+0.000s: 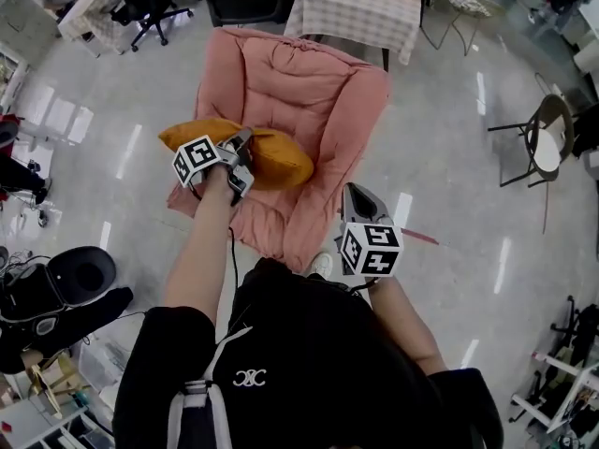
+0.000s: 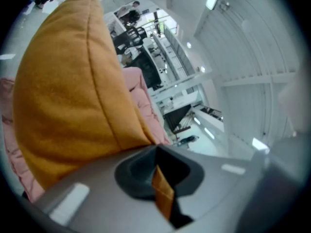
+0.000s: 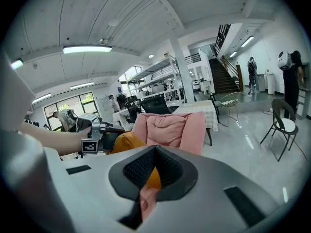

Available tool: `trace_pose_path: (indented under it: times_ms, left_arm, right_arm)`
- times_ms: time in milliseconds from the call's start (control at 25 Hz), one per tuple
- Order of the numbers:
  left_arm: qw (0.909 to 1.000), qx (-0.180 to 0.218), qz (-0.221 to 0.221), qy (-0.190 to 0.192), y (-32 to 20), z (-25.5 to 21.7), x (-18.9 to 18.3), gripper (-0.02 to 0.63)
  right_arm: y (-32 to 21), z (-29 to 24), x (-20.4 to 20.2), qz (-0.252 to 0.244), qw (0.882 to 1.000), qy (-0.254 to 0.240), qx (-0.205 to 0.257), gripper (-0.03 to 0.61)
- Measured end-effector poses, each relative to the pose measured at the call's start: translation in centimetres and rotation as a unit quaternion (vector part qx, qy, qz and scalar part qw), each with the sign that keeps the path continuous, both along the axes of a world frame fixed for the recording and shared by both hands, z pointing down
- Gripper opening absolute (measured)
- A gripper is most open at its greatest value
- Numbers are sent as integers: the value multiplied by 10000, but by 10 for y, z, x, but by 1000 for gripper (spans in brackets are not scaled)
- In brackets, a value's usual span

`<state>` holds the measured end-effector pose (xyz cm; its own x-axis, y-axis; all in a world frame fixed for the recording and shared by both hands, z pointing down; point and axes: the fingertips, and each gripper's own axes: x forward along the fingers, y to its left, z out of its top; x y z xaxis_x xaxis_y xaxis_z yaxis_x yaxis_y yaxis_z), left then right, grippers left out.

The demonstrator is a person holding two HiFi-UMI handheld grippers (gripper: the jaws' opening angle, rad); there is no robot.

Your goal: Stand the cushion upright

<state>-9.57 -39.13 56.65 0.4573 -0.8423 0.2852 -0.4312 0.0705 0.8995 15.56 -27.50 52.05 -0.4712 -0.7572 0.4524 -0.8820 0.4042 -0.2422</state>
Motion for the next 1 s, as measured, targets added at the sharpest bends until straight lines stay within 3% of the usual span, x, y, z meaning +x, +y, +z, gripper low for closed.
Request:
trace_pose_path:
  times_ms: [280,440,560,640,720,800,840,880,1000]
  left_arm:
    - [9997,27,220,-52,-66,-9,6,8]
    - [9976,489,482,122,-109,-26,14,-2]
    - [9947,669,771,-94,-138,-30,21,-2]
    - [9920,746,910,-467,-151,-32,25,-2]
    - [9812,928,900,-1430,-161,-35,22,-2]
    - [9503,1177,972,-2713,-164,-39,21,-2]
    - [9359,1286,1072,-3101,-164,-40,24,-2]
    - [9279,1359,1165,-3271,-164,-41,28,-2]
    - [9224,1420,1233,-3374,-160,-40,29,-2]
  right_arm:
    - [-28,-5,-7,396,9992,49,6,-9]
    - [-42,-3,-4,711,9974,133,-35,-9]
    - [-48,-2,-3,939,9954,189,-84,-9]
    - [-50,-1,-3,1075,9939,215,-107,-11]
    - [-53,-1,-3,1171,9928,234,-127,-9]
    - [-56,-1,-5,1218,9921,247,-146,-9]
    - [-57,0,-5,1231,9920,253,-149,-9]
    - [-59,0,-5,1238,9919,257,-148,-9]
    - [-62,-1,-10,1204,9923,269,-122,-9]
